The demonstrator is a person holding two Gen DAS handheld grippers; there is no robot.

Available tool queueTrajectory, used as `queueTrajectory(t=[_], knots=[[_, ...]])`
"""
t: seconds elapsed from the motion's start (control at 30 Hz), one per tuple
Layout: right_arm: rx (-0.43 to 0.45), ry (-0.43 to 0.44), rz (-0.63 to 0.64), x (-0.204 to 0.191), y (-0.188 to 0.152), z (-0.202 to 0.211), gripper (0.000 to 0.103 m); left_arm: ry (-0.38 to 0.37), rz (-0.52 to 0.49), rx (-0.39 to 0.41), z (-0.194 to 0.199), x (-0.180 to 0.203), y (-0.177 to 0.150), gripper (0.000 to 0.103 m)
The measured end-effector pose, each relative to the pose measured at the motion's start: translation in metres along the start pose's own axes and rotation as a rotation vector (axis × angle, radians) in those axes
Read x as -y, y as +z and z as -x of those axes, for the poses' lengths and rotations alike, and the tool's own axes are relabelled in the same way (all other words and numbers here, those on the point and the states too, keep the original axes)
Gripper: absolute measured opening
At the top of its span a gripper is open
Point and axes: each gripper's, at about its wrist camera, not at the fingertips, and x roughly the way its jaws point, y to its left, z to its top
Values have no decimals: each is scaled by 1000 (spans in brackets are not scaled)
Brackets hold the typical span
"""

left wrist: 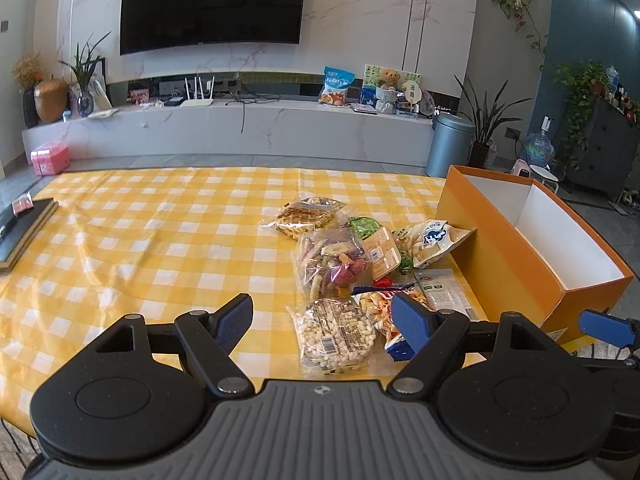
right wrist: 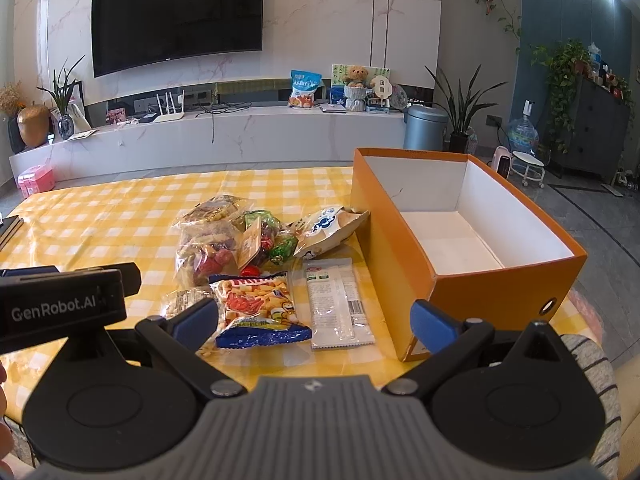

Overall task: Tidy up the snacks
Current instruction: 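Move both tools toward the snack pile beside the orange box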

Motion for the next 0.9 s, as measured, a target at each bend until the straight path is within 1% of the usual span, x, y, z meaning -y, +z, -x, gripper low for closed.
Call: queueTrajectory(t=[0.27,0.4,0.67,0.9], knots=[[-12,-5,7,-3,-1,-2,100,5,5,-17,-4,-3,0,93],[-17,-1,2,-4,0,-3,100,-2,24,-22,-4,-5,-1,93],[-21,-3,4,-5,-1,-4,100,8,5,-11,-4,-3,-2,93],[-27,2,4,-4,-2,-5,100,1,-8,-21,-5,-3,-2,93]])
